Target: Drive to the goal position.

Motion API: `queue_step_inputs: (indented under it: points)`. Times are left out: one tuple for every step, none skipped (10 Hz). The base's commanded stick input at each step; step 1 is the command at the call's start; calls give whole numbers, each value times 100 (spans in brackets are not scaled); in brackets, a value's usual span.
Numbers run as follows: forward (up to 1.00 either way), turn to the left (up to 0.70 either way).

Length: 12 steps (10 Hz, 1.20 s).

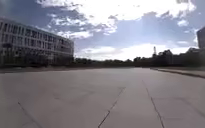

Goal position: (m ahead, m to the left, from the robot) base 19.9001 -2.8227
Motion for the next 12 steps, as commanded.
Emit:
queue_step_inputs:
  points:
    - [70, -10]
    - [70, -1]
    - [70, 0]
    - [70, 0]
    - [70, 0]
    - [70, 0]
    - [70, 0]
    - [70, 0]
    - [70, 0]
    - [70, 0]
    - [70, 0]
    - [70, 0]
